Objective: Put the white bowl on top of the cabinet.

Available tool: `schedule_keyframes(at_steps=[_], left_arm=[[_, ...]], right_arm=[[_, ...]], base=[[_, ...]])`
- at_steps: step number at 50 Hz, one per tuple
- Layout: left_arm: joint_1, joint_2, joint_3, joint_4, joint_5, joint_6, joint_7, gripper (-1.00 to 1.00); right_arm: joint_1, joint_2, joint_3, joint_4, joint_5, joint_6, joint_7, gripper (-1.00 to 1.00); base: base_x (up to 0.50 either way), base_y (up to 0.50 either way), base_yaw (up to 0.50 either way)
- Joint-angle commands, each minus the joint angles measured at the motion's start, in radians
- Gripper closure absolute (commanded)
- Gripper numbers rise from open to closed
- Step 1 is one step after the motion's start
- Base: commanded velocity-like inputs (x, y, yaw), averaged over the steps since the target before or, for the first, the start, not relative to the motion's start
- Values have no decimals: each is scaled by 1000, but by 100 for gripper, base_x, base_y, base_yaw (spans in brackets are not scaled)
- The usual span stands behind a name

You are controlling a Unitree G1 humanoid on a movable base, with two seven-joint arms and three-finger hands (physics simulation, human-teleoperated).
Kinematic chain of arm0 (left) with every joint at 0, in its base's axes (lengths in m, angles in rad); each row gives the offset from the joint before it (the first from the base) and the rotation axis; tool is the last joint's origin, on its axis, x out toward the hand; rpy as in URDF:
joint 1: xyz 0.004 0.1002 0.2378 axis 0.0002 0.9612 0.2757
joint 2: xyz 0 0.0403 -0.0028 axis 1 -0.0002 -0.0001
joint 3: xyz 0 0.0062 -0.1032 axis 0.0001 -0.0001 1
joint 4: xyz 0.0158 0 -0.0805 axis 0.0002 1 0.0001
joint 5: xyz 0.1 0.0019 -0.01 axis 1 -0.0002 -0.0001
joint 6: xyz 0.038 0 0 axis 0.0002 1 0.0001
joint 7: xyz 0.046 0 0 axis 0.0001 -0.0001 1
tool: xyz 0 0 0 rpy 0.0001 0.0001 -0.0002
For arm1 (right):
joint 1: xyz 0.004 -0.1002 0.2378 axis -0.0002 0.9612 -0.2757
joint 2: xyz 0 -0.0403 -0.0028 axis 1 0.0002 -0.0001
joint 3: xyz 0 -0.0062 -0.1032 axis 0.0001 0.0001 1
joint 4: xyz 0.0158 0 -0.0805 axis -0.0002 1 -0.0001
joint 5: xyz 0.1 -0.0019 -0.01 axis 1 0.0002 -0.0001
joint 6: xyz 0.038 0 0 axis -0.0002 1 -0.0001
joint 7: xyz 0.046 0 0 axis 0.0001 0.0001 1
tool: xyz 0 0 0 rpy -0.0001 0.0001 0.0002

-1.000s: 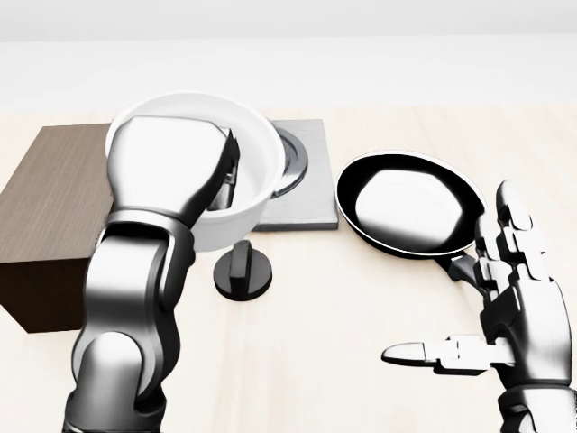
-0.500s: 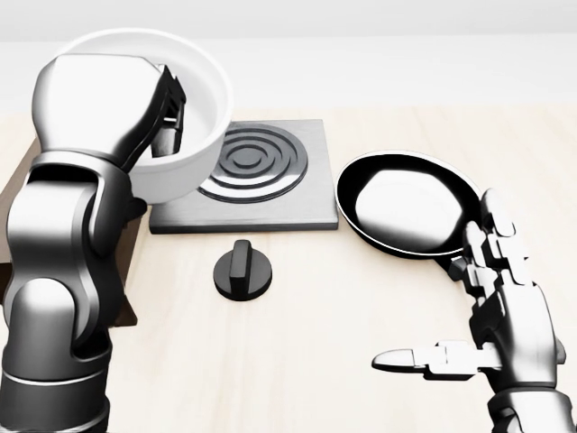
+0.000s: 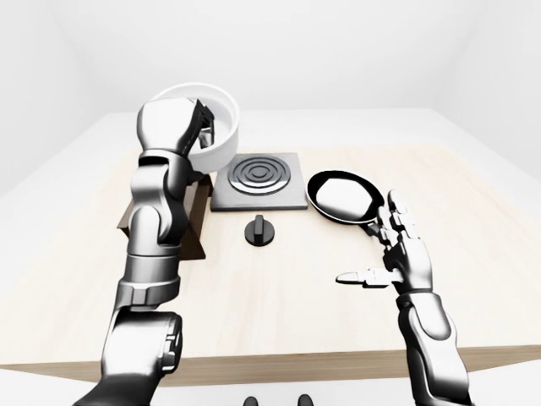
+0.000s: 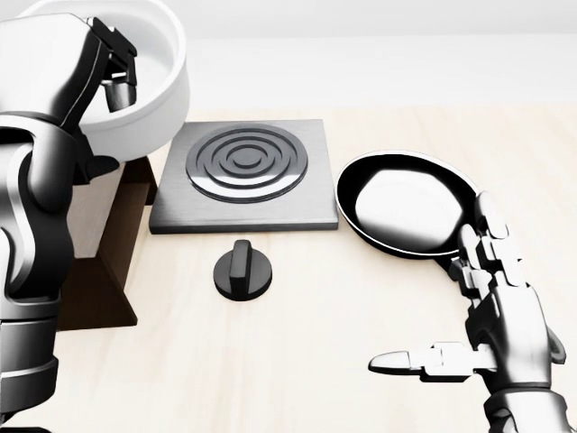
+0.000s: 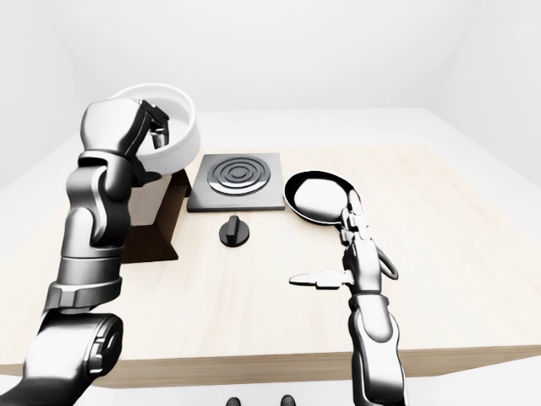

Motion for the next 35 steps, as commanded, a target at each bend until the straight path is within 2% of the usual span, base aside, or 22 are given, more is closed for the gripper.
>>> schedule_keyframes(at_steps=[1, 10, 16, 19, 20, 28, 35], left_arm=[[-44, 74, 19, 106, -103, 0, 143, 100], [-34, 94, 24, 142, -139, 0, 189, 100], [-66, 117, 44, 277, -216, 0, 290, 100], [-72, 124, 38, 301, -235, 0, 306, 100], [-84, 128, 44, 345, -254, 0, 339, 100], [-108, 155, 31, 486, -308, 0, 449, 100], [-118, 171, 24, 543, -329, 0, 503, 100]], right_arm=[[-1, 1, 6, 6, -7, 0, -2, -100], [6, 1, 7, 1, -10, 0, 0, -100], [9, 3, 5, -9, -9, 0, 1, -100], [9, 3, 5, -9, -10, 0, 1, -100], [9, 3, 6, -6, -11, 0, 0, -100], [9, 4, 10, -2, -14, 0, -1, -100], [5, 4, 13, 5, -18, 0, -4, -100]], base=[[0, 0, 0], [0, 0, 0], [0, 0, 0], [0, 0, 0], [0, 0, 0], [0, 0, 0], [0, 0, 0]])
